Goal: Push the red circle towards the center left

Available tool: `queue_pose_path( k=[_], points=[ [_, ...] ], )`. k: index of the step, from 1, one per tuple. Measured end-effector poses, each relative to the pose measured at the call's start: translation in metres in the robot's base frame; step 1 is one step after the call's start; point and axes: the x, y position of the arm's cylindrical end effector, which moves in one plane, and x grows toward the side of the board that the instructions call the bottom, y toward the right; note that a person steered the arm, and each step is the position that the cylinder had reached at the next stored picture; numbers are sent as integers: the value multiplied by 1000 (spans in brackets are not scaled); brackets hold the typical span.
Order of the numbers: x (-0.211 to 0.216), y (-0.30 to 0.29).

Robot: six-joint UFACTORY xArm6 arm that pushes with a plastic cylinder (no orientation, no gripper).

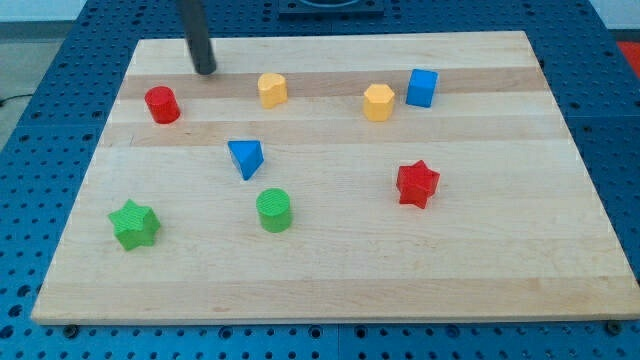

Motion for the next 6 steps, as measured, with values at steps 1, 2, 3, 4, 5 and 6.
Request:
queue_pose_path(
  k=[1, 2, 3, 4, 5, 6],
  points=[
    [43, -19],
    [63, -92],
    [64, -106],
    [49, -81],
    [70, -15],
    [100, -70]
  ],
)
